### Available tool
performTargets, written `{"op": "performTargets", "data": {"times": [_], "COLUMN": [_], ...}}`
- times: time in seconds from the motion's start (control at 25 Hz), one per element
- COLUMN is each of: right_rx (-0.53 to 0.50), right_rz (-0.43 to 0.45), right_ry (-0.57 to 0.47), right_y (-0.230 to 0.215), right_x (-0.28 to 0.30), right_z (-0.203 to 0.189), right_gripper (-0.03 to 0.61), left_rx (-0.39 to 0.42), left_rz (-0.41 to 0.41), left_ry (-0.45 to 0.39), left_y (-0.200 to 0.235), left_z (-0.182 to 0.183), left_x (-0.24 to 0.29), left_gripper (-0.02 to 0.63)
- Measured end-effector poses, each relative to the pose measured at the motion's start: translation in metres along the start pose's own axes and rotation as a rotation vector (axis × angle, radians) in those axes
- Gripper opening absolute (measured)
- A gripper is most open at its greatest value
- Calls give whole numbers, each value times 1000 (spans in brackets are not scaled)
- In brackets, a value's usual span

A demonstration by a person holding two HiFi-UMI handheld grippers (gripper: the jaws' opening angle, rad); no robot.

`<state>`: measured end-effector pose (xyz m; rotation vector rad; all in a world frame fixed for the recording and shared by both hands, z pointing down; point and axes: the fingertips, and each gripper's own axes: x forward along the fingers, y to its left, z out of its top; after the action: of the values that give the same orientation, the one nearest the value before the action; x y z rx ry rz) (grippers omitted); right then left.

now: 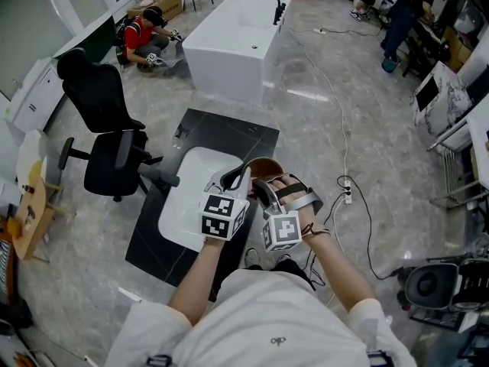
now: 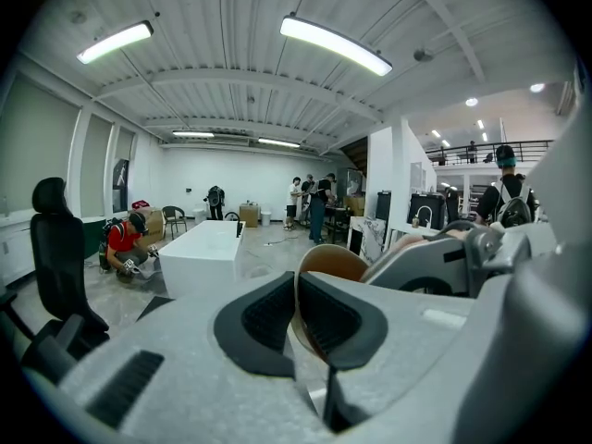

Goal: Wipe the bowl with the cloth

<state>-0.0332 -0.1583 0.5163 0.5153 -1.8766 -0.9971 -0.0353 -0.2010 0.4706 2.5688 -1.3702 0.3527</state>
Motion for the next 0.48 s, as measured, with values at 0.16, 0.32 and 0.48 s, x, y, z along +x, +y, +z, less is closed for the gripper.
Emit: {"op": "performTargets", "data": {"times": [0.16, 0.32, 0.48], "right_rx": [-96, -193, -250], "right_rz": [28, 53, 78], "right_ry": [8, 49, 71], "right_y": [10, 13, 17], "right_x": [-3, -5, -6], "right_z": [-6, -16, -23], "right_gripper": [26, 26, 26], "left_rx": [-3, 8, 31], "left_rz": [10, 18, 17], "left_ry": [9, 13, 18], "left_y": [5, 8, 5], "left_z": [-3, -4, -3], "left_x": [0, 1, 3], "left_gripper": [25, 25, 26]}}
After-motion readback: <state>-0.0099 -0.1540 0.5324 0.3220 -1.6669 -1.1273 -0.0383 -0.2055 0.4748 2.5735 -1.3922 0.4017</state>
